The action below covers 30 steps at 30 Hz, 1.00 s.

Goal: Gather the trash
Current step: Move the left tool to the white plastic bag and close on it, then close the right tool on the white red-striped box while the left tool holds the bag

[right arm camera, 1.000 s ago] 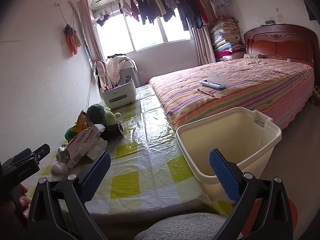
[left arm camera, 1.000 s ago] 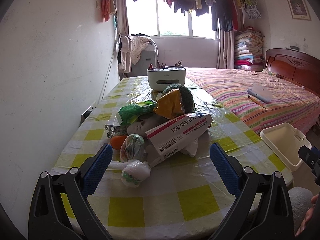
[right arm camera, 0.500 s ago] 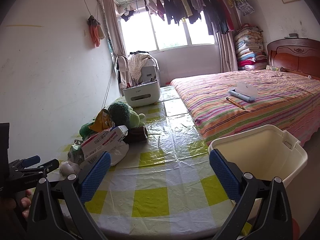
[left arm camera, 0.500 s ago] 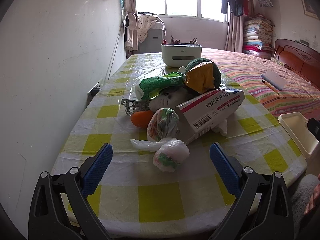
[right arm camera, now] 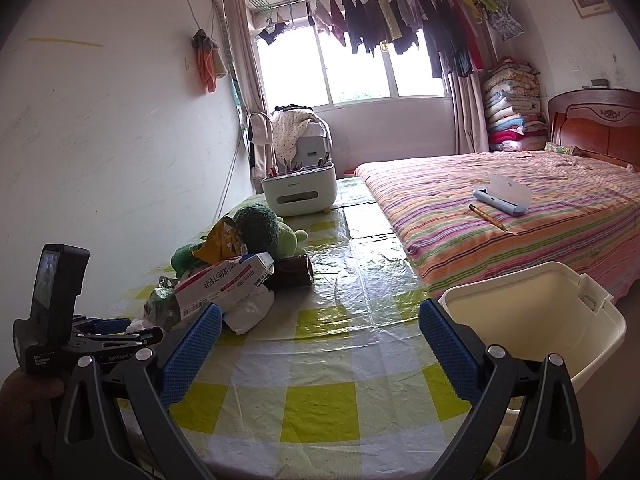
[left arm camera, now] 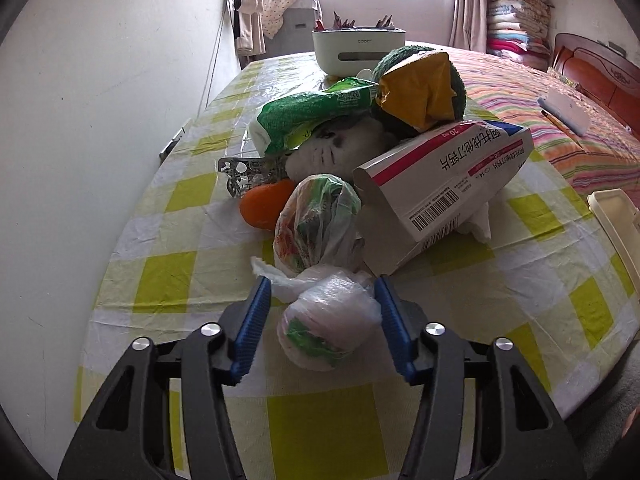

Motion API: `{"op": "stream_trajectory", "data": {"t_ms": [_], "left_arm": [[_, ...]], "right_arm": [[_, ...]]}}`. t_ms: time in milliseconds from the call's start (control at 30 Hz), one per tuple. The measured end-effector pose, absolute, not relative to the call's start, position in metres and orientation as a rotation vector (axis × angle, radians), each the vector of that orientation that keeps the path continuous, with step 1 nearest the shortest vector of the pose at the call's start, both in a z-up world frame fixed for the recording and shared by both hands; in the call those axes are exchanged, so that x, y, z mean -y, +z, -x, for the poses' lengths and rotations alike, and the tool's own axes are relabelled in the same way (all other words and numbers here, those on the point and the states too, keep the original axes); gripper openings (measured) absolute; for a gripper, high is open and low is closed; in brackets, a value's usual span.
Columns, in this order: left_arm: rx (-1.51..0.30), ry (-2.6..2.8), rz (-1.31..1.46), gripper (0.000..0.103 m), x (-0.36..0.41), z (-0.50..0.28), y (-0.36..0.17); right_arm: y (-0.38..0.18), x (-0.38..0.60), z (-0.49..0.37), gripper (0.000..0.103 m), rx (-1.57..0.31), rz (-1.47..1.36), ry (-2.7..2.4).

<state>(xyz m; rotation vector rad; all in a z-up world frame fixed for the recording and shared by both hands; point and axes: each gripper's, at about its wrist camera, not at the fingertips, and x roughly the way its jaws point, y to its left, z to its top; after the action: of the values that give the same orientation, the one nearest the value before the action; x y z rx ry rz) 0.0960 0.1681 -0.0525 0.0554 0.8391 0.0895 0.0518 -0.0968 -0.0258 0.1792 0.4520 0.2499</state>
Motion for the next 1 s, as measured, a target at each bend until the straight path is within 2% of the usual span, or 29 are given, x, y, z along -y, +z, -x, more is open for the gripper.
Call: {"op": "stream_trajectory", "data": {"t_ms": [300, 633, 1000], "left_arm": [[-0.767, 0.113, 0.022, 0.037, -0.183, -0.085, -0.044], [-0.662, 0.137, 0.020, 0.037, -0.176, -0.067, -0.028], [-0.611, 0.102, 0.020, 0.037, -0.161, -0.061, -0.019]], "right_arm": [[-0.034, 0.063, -0.082, 0.096, -0.515, -0.183, 0.404], [-0.056, 0.064, -0.137, 0.096, -0.679, -0.494, 0.569], [-0.069, 0.041, -0.193, 0.096, -0.793, -0.608, 0.616]]}}
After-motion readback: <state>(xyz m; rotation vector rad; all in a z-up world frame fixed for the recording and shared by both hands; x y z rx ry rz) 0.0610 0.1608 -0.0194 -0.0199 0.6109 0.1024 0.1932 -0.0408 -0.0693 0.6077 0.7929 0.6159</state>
